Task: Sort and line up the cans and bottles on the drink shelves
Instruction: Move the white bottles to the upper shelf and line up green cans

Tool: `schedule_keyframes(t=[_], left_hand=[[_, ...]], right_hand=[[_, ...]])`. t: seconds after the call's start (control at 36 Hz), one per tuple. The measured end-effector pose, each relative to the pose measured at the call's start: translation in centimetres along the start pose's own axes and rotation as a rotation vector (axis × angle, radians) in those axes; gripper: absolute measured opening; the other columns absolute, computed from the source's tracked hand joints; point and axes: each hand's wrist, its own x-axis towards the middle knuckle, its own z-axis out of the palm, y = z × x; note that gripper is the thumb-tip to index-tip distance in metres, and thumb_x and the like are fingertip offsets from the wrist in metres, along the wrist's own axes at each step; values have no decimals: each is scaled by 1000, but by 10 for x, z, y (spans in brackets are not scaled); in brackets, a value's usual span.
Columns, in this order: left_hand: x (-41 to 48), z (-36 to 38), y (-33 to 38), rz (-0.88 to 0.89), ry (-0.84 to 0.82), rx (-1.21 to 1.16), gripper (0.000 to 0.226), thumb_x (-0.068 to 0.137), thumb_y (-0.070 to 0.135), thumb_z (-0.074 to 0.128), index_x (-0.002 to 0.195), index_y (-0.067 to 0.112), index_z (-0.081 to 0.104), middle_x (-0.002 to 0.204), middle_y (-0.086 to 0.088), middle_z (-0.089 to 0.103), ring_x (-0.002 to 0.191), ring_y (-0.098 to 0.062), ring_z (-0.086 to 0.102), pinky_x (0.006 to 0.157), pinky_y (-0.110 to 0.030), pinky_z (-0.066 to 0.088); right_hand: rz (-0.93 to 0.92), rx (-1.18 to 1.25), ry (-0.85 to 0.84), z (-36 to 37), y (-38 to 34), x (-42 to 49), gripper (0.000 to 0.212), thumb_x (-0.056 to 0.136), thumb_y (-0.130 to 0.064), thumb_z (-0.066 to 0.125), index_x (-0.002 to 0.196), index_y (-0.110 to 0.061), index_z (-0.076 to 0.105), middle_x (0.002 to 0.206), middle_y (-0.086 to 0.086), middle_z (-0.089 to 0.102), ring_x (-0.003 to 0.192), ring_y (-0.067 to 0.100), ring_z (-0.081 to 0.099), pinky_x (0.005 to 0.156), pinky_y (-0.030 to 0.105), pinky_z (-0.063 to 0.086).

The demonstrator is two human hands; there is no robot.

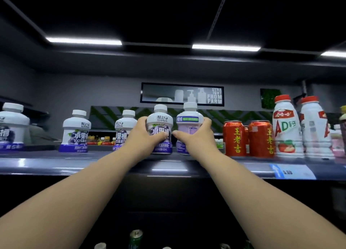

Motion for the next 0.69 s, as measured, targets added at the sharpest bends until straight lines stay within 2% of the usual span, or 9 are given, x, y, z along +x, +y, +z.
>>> schedule_keyframes(t=[0.08,0.19,0.31,0.39,0.5,0.58,0.64,0.69], left_hand=[[6,-1,-1,-15,-31,32,58,78,39,81,122,28,45,107,5,65,92,-12,66,80,-35,57],[11,-2,-7,-40,-62,79,60,73,35,84,119,28,47,105,1,67,94,-18,68,86,-48,58],[9,-3,-11,-103,-42,102,59,73,42,82,116,28,45,108,0,64,97,-23,66,85,-51,58],[4,-2,-11,-79,-51,183,79,67,51,84,128,31,37,114,4,62,101,-20,63,94,-47,52],[-3,3,-11,-27,-2,350,94,71,54,81,141,29,24,121,3,61,107,-25,61,95,-47,50],[-6,3,-11,-21,49,360,85,73,55,78,138,28,29,120,3,62,105,-27,61,92,-46,51],[-8,5,-10,-19,73,393,76,76,54,74,133,27,32,119,2,61,102,-27,59,87,-43,50],[-9,7,-9,-12,103,461,71,78,52,70,131,24,32,116,0,60,97,-27,55,79,-40,46]], right_hand=[[-13,-27,-15,4,5,5,95,71,-45,88,138,-21,26,123,2,53,105,19,57,87,35,49],[-3,-113,-113,5,6,10,102,74,-46,85,145,-19,17,131,7,50,112,26,56,96,42,49],[11,-164,-197,1,11,8,91,81,-38,68,150,-28,9,133,8,47,110,28,56,97,46,50],[-4,-219,-185,-2,14,3,95,74,-46,69,148,-30,13,134,5,45,115,29,55,97,51,50],[-3,-301,-99,-4,14,-2,112,68,-59,81,149,-22,14,145,7,38,128,31,47,105,47,43],[1,-340,-160,-3,10,-5,113,80,-56,68,157,-22,-7,150,9,39,128,33,49,103,47,44],[-2,-379,-196,-4,10,-6,110,86,-51,60,156,-22,-20,144,7,48,120,33,54,97,48,48],[-21,-383,-196,-5,10,-7,111,85,-52,64,156,-23,-17,142,6,51,119,31,56,96,47,49]])
